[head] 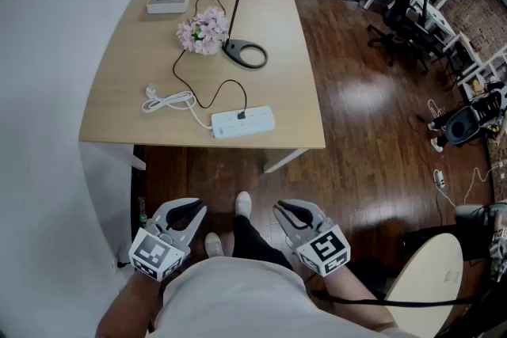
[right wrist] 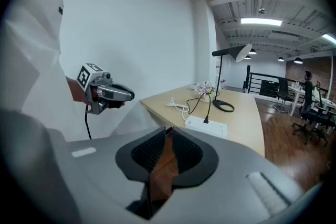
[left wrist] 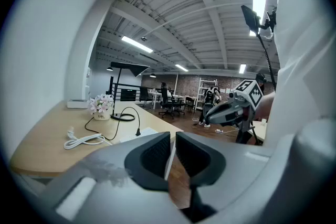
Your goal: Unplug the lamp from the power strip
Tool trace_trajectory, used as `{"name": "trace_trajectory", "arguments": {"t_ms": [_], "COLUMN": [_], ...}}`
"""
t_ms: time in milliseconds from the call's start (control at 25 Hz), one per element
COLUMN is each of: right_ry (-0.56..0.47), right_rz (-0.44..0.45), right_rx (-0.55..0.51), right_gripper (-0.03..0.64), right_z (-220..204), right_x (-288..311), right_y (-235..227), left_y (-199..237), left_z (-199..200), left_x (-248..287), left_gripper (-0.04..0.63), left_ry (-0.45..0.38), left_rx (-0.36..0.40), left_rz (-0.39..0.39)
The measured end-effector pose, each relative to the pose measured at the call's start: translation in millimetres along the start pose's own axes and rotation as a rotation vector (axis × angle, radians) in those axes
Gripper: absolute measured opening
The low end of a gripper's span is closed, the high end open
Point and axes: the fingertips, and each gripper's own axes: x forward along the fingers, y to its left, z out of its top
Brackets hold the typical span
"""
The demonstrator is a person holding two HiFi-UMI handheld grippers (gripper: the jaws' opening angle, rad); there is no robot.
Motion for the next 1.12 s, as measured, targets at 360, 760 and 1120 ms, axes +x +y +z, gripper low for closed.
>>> {"name": "trace_trajectory", "arguments": {"t_ms": [360, 760, 1120], "right_ry": [0.106, 0.26, 0.439], "right_rz": [0.081, 0.174, 0.167], "right_rx": [-0.1, -0.153, -0.13], "right_gripper": [0.008, 0.008, 0.006], "right_z": [2, -31, -62], "right_x": [97, 207, 255], "right_y": [-125, -198, -222], "left_y": [80, 143, 170], "left_z": [23, -9, -51], "left_x": [116, 237, 313], "left_gripper": [0.04, 0.063, 0.086], "left_ry": [0.098, 0.321, 0.541], "left_rx": [0.035, 0.103, 0.224], "left_rz": [0.019, -0.041, -0.217]}}
